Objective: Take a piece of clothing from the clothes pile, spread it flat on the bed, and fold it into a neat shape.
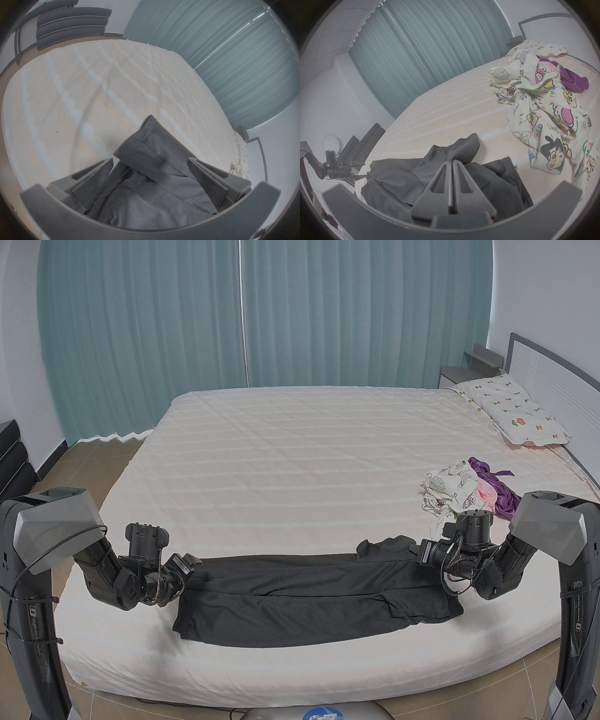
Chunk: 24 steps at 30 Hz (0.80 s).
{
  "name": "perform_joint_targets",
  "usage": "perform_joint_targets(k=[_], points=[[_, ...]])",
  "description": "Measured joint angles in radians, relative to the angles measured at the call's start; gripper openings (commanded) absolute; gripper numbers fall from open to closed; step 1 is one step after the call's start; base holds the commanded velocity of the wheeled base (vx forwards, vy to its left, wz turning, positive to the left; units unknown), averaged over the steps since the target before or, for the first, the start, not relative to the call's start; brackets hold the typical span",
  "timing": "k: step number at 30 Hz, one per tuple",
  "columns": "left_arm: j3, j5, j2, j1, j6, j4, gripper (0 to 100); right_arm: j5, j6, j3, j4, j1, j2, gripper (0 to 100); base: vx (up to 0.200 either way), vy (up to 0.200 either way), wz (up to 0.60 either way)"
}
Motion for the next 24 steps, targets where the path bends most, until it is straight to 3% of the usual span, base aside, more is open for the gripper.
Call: perform_joint_targets(k=[5,6,14,24], points=[[-0.005,0.030,0.015,-0.004,0.033,0.018,100,-0.003,0.025,0.000,0.000,0.001,-0.001,0,0.000,0.000,0.00],[-0.007,0.034,0.019,-0.005,0.038,0.018,0,-0.003,0.028,0.000,0.000,0.001,-0.001,0,0.000,0.000,0.00],[-0.046,0.110,0.052,-0.013,0.046,0.020,0,-0.004,0.040,0.001,-0.025,0.000,-0.003,0,0.000,0.000,0.00],[-0.059,0.118,0.061,-0.006,0.040,0.019,0,0.000,0.042,0.008,-0.041,0.000,-0.003,0,0.000,0.000,0.00]])
